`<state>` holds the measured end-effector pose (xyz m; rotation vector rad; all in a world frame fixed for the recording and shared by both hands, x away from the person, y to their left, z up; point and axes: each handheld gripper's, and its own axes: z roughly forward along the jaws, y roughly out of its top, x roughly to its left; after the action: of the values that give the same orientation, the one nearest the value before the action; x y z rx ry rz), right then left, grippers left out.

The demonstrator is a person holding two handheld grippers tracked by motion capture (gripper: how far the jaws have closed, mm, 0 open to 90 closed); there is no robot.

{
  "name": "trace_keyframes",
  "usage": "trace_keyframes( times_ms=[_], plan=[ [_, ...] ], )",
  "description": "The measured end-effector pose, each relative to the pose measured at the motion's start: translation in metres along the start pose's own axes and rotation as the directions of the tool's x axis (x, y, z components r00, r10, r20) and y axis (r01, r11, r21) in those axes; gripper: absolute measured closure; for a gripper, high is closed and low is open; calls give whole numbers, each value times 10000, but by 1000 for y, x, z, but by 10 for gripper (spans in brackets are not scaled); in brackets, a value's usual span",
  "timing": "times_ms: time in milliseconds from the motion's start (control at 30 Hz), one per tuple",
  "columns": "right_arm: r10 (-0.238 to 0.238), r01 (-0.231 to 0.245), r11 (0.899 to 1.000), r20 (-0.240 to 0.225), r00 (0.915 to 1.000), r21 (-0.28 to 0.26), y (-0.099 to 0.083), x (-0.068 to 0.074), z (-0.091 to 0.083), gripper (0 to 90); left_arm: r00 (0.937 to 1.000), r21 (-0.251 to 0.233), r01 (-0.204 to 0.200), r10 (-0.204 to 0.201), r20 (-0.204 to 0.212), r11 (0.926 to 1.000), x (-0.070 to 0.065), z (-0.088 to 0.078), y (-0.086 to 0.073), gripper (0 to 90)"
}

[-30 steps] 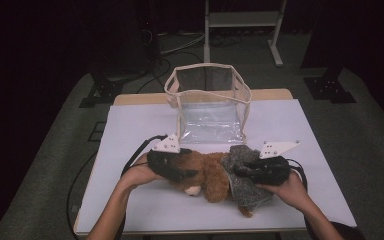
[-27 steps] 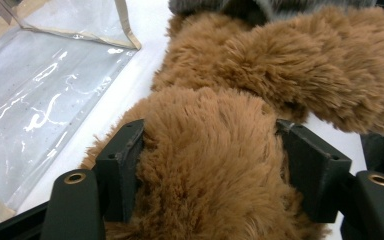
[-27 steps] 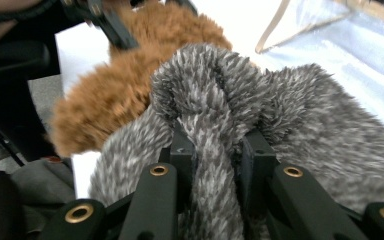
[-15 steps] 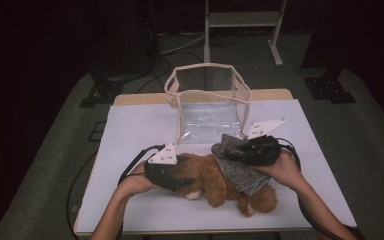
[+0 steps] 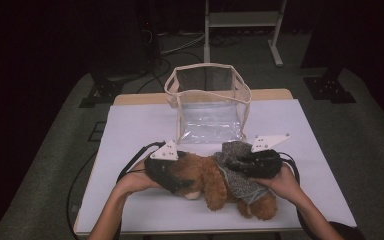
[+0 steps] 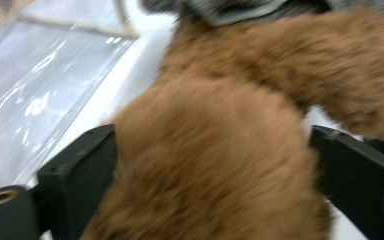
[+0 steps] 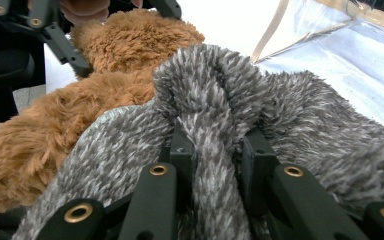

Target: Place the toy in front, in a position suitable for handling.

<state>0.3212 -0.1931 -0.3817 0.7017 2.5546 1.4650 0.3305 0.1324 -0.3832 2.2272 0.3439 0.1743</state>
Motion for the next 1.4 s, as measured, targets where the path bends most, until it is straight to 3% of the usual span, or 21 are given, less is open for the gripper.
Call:
trace_keyframes(
  times_ms=[100,333,467,533,600,700,900,1067,1133,1233,1300,1400],
  plan=[
    [54,-54,10000,-53,10000,-3,-1,-1,0,720,9991,-84,357,-355,231,9993,4,4,-5,13],
    [81,-80,10000,-74,9999,13,-1,-3,1,720,9994,138,197,-201,290,9997,0,14,-2,0],
    [83,-83,10000,28,10000,0,-1,-4,1,719,9989,684,-417,431,-198,9968,-6,26,1,0],
    [147,-147,9999,68,9999,29,-1,-6,1,719,9976,803,-525,558,-398,9954,-6,29,3,0],
    [195,-196,9998,162,9997,5,-1,-8,0,718,9980,612,-283,317,-554,9977,-5,29,6,74],
    [489,-487,9987,222,9986,-118,-2,-16,-5,716,9950,322,-497,523,-850,9982,-5,28,10,217],
    [774,-765,9969,522,9956,-195,-1,-29,-18,716,9817,22,-1092,1082,-1569,9940,-1,35,27,270],
    [645,-640,9979,747,9951,-94,11,-37,-23,716,9681,-138,-1487,1427,-2058,9888,4,27,38,283],
    [557,-550,9984,761,9955,-112,20,-41,-22,716,9591,-137,-1592,1514,-2391,9872,8,21,39,283],
    [496,-488,9987,688,9964,-132,32,-46,-15,716,9509,-221,-1377,1260,-2825,9902,18,12,34,282],
    [476,-477,9989,580,9972,0,36,-48,-6,716,9540,-253,-1112,996,-2830,9935,22,8,27,277],
    [535,-542,9981,230,9983,279,34,-49,9,717,9681,-439,-667,540,-2446,9968,21,6,14,229]
  ],
)
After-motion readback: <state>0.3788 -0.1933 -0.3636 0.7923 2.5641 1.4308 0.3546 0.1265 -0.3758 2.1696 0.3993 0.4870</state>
